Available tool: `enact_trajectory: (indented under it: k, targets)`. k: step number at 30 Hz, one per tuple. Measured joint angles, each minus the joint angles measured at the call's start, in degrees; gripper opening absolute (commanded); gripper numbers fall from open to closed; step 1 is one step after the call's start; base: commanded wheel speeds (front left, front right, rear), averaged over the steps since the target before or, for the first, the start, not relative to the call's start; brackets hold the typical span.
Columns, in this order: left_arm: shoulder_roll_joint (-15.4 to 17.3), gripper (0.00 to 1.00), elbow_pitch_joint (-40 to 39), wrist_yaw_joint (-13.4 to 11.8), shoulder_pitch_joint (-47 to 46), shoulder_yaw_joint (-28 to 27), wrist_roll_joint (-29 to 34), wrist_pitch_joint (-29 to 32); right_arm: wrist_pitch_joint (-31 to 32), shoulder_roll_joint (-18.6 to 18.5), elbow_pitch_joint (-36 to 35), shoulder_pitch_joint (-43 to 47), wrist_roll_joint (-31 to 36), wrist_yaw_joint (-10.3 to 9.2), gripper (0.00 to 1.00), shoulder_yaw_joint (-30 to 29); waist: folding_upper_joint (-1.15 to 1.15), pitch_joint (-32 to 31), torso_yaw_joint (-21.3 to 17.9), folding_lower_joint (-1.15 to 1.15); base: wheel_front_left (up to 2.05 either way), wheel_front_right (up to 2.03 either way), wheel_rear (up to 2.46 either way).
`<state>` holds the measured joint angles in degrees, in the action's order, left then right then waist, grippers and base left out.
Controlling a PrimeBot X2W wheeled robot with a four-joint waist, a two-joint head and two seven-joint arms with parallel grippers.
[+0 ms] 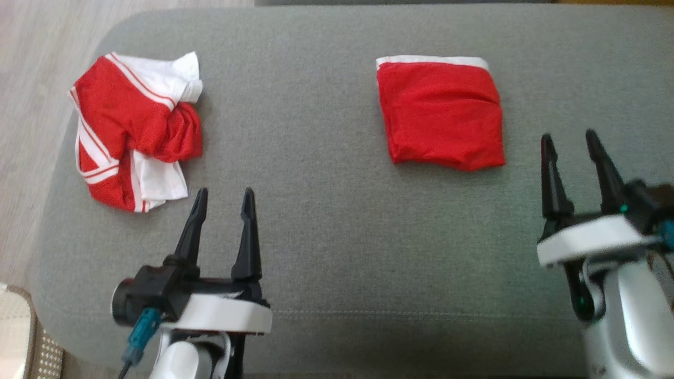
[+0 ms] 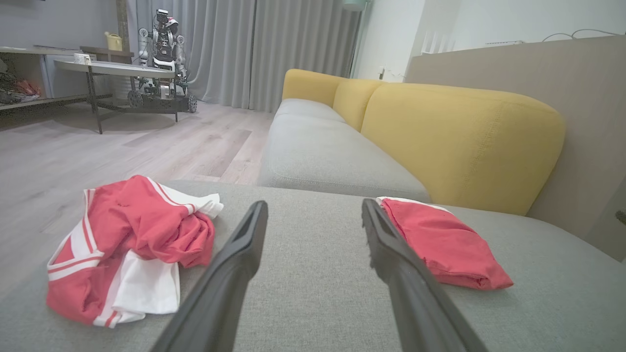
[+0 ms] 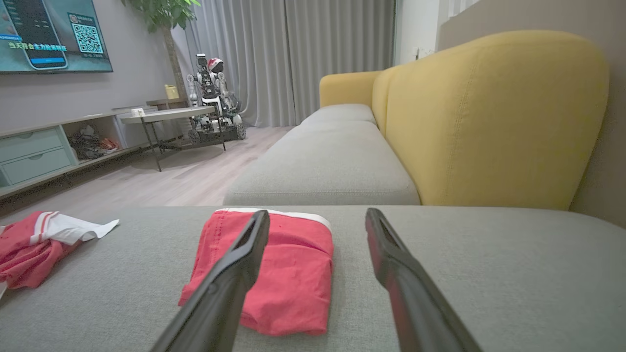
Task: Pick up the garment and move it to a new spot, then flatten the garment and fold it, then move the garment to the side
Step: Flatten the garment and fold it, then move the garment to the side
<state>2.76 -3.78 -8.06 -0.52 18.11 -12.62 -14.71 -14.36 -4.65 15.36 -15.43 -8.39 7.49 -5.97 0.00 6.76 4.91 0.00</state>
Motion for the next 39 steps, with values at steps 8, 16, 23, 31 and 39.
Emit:
enact_trajectory:
  k: [8,16,23,31,39]
  targets:
    - [0.04,1.00,-1.71,3.60,2.82,-1.08,3.77,0.00,-0.10,1.43,-11.03,10.65,2.45,0.00,1.00,-2.11,0.00,-2.30,-0.32,0.00,0.00,0.00,0.00]
    - [0.07,1.00,-1.47,4.35,5.32,-2.18,8.60,0.00,-0.10,2.09,-12.51,16.85,0.18,0.01,1.00,0.27,0.00,-3.05,-0.26,0.00,0.00,0.00,0.00]
    - [0.07,1.00,-1.32,3.67,5.32,-2.14,9.59,0.00,-0.10,2.16,-12.52,17.02,0.34,0.01,1.00,1.35,0.00,-3.12,-0.27,0.00,0.00,0.00,0.00]
    - [0.07,1.00,-0.74,3.02,5.30,-1.90,10.03,0.00,-0.10,2.16,-12.65,17.03,0.87,0.01,1.00,1.30,0.00,-2.97,-0.21,0.00,0.00,0.00,0.00]
    - [0.07,1.00,-0.31,3.10,4.88,-1.07,10.39,0.00,-0.10,2.18,-11.81,16.79,2.09,0.01,1.00,1.68,0.00,-1.31,0.56,0.00,0.00,0.00,0.00]
